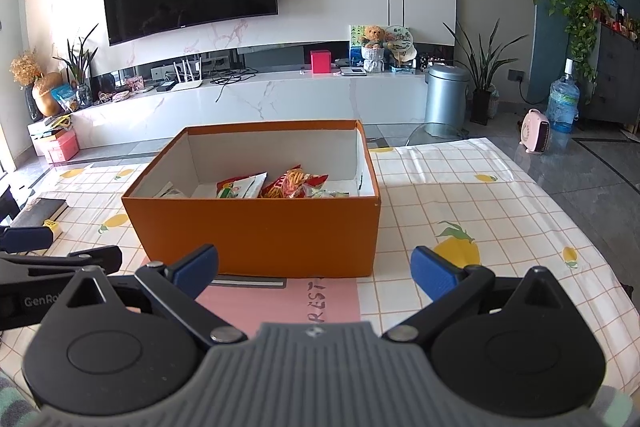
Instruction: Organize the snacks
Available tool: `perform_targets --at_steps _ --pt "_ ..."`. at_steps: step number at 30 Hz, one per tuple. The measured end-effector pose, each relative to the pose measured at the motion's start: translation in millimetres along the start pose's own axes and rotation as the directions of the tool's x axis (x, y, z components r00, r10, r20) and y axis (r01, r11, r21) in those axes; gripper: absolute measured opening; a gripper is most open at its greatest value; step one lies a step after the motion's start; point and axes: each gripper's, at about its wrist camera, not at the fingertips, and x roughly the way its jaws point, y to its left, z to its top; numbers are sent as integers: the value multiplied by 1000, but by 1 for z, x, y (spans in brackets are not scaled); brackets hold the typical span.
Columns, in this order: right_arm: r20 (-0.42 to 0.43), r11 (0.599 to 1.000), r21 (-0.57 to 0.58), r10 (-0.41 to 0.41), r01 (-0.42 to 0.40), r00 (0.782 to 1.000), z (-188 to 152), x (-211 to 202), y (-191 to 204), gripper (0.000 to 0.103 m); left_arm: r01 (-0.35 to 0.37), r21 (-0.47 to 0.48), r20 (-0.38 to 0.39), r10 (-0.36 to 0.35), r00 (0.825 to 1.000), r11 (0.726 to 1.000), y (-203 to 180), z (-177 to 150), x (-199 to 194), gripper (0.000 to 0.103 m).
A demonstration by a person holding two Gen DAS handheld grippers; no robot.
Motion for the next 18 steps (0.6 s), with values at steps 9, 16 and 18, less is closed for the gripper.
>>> perform_targets --at_steps 9,16,18 --pt "-1 1000 2 2 -2 1000 0 -1 1 99 0 -1 -1 0 1000 1000 -1 1 -1 92" --pt "0 1000 -1 3 -3 1000 0 -1 1 99 -1 0 1 1 1000 1000 -2 0 -2 92" --pt "-2 1000 0 5 -5 1000 0 -1 1 99 -2 7 7 2 1000 1000 -2 0 -2 92"
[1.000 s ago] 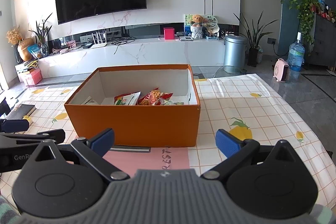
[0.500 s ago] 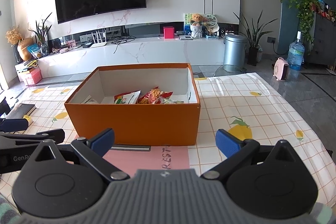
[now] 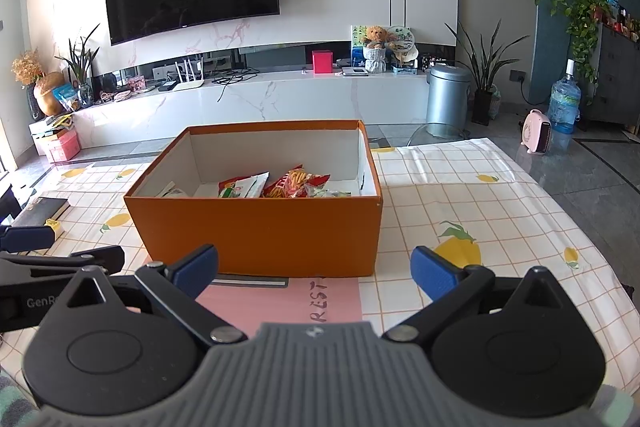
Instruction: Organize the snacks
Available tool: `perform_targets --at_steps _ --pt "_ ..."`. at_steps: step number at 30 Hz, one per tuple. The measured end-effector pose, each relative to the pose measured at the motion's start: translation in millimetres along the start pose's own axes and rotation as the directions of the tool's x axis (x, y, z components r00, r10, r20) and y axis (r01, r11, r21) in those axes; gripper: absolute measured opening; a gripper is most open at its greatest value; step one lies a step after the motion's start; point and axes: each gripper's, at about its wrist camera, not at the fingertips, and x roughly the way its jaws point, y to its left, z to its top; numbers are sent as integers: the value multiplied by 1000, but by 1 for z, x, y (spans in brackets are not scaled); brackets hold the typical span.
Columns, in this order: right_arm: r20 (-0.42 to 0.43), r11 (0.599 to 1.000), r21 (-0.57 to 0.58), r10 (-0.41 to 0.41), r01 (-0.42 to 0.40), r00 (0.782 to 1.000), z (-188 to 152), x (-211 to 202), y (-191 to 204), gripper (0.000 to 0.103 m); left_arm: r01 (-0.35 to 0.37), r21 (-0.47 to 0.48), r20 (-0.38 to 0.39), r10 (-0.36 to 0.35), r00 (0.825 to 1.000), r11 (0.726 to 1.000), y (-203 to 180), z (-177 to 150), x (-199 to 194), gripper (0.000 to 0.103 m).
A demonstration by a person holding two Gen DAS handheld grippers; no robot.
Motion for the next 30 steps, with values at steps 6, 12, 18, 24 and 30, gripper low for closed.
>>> perform_targets --at_steps 6,12,18,24,30 --pt "-3 1000 -1 2 -2 1000 0 0 1 99 -1 3 5 1 1000 1000 -2 0 0 92" --pt "-9 1000 -4 5 -5 1000 -1 2 1 99 1 1 5 -1 1000 1000 -2 1 0 92" --pt "-11 1000 -6 6 -6 1000 0 2 1 99 4 -2 5 -4 1000 1000 -2 1 -1 92" --pt "-15 1000 -10 9 -9 1000 -1 1 1 99 1 0 10 -1 1000 1000 -1 1 -2 92" --pt "-18 1000 -8 15 -15 1000 0 0 1 99 9 -5 21 -9 1000 1000 2 2 -6 92"
